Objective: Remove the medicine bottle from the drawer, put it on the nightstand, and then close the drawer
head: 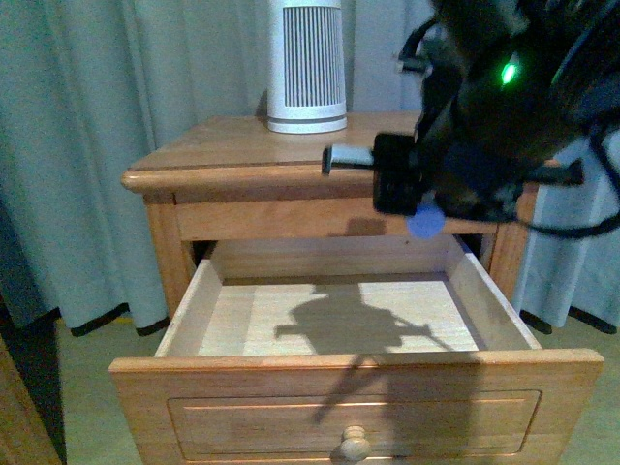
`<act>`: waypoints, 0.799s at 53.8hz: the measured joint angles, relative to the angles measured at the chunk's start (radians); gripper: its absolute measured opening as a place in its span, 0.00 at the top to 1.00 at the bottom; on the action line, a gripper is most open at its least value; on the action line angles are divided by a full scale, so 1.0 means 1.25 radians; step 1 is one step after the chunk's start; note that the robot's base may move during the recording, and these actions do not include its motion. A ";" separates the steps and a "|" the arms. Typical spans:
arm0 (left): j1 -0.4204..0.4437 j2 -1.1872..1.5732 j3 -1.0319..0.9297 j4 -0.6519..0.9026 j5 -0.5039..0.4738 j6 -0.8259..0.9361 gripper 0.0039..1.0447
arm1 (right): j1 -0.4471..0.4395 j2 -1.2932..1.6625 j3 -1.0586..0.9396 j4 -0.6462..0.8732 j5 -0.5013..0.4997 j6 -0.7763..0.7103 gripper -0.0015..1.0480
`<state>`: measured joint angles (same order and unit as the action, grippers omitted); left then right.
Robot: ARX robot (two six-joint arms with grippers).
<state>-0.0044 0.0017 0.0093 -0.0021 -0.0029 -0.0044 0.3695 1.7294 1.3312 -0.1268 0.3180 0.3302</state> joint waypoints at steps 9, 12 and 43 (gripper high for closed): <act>0.000 0.000 0.000 0.000 0.000 0.000 0.06 | -0.072 0.041 0.169 -0.038 0.030 -0.031 0.71; 0.000 0.000 0.000 0.000 0.000 0.000 0.06 | -0.093 0.081 0.234 -0.049 0.029 -0.042 0.71; 0.000 0.000 0.000 0.000 0.000 0.000 0.06 | -0.151 0.417 0.545 -0.018 0.075 -0.148 0.47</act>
<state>-0.0044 0.0017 0.0093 -0.0021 -0.0029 -0.0044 0.1806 2.2509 2.0129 -0.1497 0.4122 0.1452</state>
